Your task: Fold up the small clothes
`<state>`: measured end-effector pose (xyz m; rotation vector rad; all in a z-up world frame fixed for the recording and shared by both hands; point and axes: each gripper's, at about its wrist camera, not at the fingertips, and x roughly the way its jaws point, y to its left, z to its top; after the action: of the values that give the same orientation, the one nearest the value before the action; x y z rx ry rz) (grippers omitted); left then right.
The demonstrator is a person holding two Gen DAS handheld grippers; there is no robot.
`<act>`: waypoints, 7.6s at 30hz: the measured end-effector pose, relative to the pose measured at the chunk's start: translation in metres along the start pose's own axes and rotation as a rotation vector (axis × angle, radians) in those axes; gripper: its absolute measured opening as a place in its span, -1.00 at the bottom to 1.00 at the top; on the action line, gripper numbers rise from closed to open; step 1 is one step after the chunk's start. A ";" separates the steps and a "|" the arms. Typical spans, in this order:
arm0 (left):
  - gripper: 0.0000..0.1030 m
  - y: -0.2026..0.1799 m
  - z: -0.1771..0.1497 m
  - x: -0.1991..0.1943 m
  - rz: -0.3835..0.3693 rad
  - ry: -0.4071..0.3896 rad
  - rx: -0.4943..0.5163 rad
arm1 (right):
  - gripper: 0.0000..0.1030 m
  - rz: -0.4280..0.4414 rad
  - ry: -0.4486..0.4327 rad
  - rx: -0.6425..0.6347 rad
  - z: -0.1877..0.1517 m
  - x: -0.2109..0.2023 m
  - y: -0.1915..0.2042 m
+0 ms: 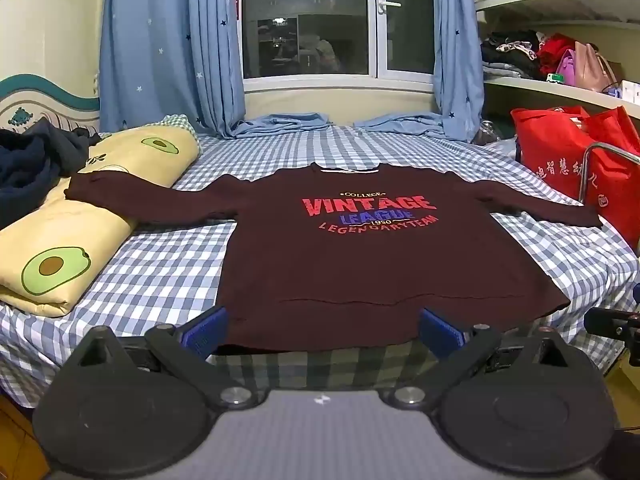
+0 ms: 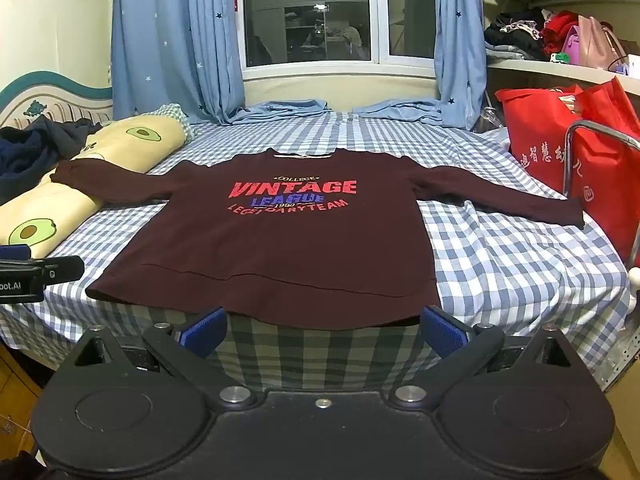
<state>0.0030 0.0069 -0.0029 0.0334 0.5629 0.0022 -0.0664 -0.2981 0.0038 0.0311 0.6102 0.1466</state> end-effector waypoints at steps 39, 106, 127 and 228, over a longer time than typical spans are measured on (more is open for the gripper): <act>0.99 -0.003 0.002 -0.005 -0.010 -0.005 0.012 | 0.99 0.005 -0.033 -0.013 0.001 -0.008 0.002; 0.99 -0.002 0.000 -0.003 -0.026 0.008 0.004 | 0.99 -0.019 -0.021 -0.005 0.000 -0.008 -0.002; 0.99 0.006 0.003 0.004 -0.016 0.010 -0.007 | 0.99 -0.055 -0.021 0.006 0.007 0.002 -0.012; 0.99 0.195 0.066 0.108 0.264 0.087 -0.203 | -0.84 -0.010 0.213 -0.409 0.245 0.571 0.167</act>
<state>0.1308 0.2005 0.0013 -0.0904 0.6395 0.3189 0.5147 -0.0460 -0.1083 -0.3870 0.7830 0.2648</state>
